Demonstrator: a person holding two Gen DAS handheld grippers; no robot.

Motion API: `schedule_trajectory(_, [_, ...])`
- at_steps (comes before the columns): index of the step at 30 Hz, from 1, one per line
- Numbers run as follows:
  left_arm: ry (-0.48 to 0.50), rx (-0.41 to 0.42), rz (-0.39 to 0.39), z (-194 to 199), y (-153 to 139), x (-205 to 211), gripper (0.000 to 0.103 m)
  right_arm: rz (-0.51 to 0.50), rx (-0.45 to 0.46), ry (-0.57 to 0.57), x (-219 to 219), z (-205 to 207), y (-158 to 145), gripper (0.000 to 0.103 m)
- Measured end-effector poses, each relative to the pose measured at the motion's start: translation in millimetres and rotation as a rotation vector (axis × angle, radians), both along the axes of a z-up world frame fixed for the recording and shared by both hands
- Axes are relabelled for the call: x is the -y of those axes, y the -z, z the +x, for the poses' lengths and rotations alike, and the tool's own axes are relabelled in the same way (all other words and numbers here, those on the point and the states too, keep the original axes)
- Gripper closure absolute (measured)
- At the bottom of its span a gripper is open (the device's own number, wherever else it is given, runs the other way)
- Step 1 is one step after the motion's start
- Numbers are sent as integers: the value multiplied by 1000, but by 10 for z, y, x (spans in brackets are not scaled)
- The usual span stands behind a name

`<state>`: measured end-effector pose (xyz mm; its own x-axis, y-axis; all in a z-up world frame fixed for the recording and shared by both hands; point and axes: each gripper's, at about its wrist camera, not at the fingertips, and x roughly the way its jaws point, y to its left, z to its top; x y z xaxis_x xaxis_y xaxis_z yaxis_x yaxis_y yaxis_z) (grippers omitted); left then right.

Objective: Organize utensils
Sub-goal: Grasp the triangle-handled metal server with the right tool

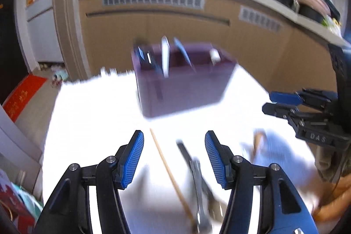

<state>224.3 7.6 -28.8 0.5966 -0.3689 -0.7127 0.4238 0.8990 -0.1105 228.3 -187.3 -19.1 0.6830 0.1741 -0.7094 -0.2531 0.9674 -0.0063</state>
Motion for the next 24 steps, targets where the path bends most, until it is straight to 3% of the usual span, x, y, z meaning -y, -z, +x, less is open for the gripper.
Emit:
schedule_trajectory(5, [89,-113,58,-466,323,51,49,4,-62,-1,-86,-423,317,65])
schedule_trajectory(10, [147,-177,12,-748,413,124,49,14,-101,-1,-98,-726,523,63])
schedule_trajectory(15, [172,-198,-37,-776,420,333,48,48,-113,31,-13,-829,568,61])
schedule_trajectory(21, [135,-124,10,-774,366,403,47,111,-151,-1,-85,-742,642,61])
schedule_trajectory(24, [83,-78,38,-766,334,295,41,117,-143,-18,-184,-615,660,61])
